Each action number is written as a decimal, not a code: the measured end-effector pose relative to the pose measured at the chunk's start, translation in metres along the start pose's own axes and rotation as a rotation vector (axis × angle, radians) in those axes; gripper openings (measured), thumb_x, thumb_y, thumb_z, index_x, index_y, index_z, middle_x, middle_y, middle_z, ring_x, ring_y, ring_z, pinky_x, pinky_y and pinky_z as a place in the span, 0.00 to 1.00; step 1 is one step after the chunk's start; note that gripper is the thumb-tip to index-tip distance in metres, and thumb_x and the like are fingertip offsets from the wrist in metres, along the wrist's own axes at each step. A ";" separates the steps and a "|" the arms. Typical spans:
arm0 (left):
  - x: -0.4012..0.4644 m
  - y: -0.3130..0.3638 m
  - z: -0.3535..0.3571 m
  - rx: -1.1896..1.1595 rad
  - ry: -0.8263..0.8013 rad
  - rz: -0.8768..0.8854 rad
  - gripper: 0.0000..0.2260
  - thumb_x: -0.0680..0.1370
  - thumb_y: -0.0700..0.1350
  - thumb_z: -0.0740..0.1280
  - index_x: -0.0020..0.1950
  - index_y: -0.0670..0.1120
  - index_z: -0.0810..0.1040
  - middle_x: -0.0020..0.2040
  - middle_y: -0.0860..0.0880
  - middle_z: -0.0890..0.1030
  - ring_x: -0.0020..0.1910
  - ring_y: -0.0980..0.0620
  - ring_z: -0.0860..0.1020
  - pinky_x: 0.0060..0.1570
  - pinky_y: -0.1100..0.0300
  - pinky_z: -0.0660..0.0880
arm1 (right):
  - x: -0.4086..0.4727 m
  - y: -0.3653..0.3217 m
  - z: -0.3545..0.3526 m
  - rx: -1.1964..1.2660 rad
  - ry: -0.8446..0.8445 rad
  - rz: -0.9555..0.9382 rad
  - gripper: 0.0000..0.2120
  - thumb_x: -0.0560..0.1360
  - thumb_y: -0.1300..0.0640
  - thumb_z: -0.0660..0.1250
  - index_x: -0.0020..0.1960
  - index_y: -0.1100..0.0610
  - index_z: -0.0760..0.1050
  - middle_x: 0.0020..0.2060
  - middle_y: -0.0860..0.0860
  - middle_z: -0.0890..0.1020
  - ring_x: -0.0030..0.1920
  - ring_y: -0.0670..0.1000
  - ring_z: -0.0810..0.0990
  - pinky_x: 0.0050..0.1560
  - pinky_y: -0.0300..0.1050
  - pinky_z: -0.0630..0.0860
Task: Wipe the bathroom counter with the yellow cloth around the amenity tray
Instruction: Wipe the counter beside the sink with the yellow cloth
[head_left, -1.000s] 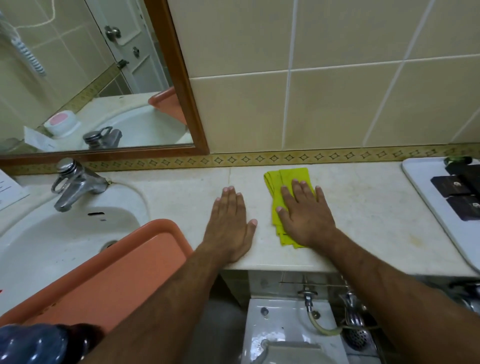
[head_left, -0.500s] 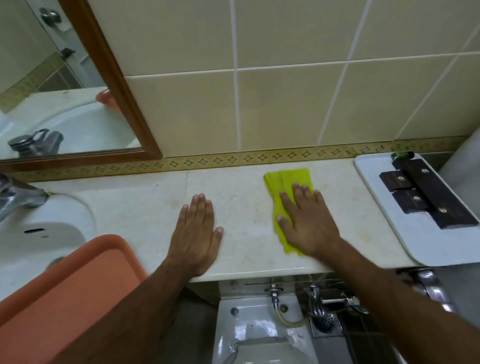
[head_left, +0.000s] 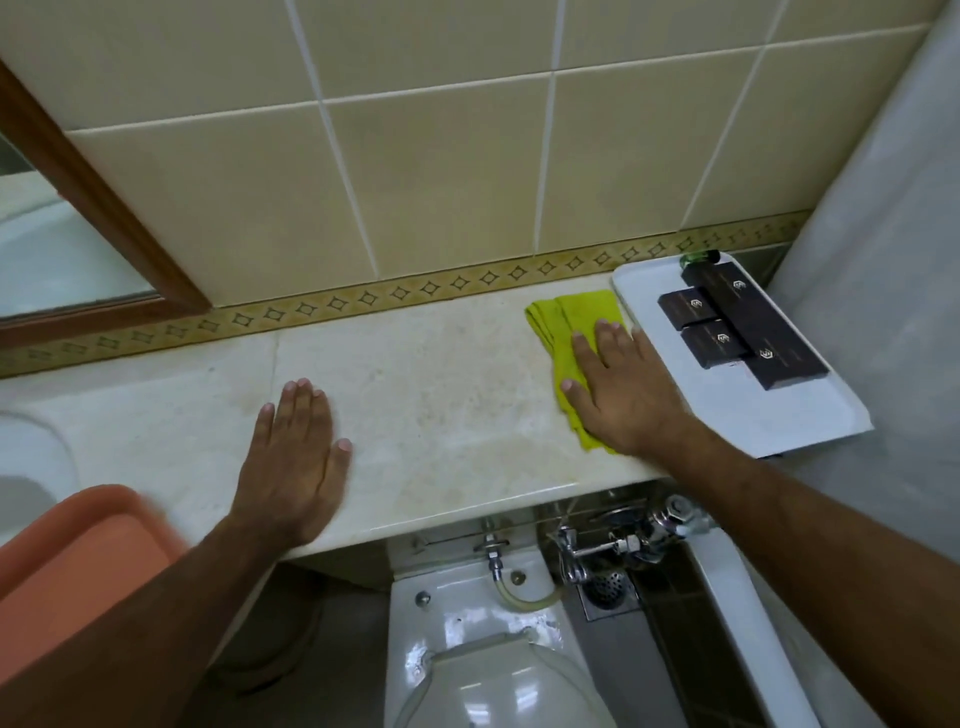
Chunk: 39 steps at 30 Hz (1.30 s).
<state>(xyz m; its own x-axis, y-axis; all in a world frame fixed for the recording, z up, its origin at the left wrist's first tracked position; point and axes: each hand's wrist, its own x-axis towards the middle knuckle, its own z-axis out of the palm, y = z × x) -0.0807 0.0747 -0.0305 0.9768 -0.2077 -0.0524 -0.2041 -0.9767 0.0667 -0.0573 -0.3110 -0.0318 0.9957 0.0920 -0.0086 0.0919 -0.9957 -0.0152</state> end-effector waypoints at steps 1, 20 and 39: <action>0.000 0.001 0.000 0.000 -0.001 0.002 0.32 0.79 0.58 0.40 0.79 0.41 0.46 0.80 0.43 0.44 0.79 0.47 0.42 0.77 0.48 0.43 | -0.009 -0.002 0.002 0.047 -0.008 0.035 0.34 0.80 0.40 0.47 0.79 0.59 0.55 0.78 0.65 0.57 0.79 0.62 0.53 0.78 0.59 0.47; -0.050 -0.080 -0.044 0.020 0.064 -0.254 0.34 0.79 0.58 0.41 0.78 0.36 0.48 0.79 0.36 0.49 0.79 0.39 0.47 0.77 0.44 0.46 | -0.014 -0.170 0.005 0.128 -0.041 0.005 0.34 0.79 0.39 0.46 0.80 0.55 0.52 0.79 0.66 0.52 0.79 0.66 0.48 0.76 0.63 0.49; -0.129 -0.125 -0.002 -0.054 0.139 -0.418 0.32 0.79 0.54 0.44 0.77 0.34 0.50 0.79 0.34 0.48 0.79 0.38 0.45 0.77 0.45 0.44 | 0.005 -0.350 0.014 0.113 -0.021 -0.570 0.30 0.81 0.41 0.45 0.80 0.52 0.54 0.80 0.61 0.54 0.79 0.63 0.50 0.77 0.60 0.51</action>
<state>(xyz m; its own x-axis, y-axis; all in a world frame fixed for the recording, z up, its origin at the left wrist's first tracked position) -0.1810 0.2240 -0.0306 0.9750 0.2170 0.0486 0.2100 -0.9703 0.1204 -0.0849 0.0382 -0.0406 0.7891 0.6142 0.0127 0.6104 -0.7815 -0.1294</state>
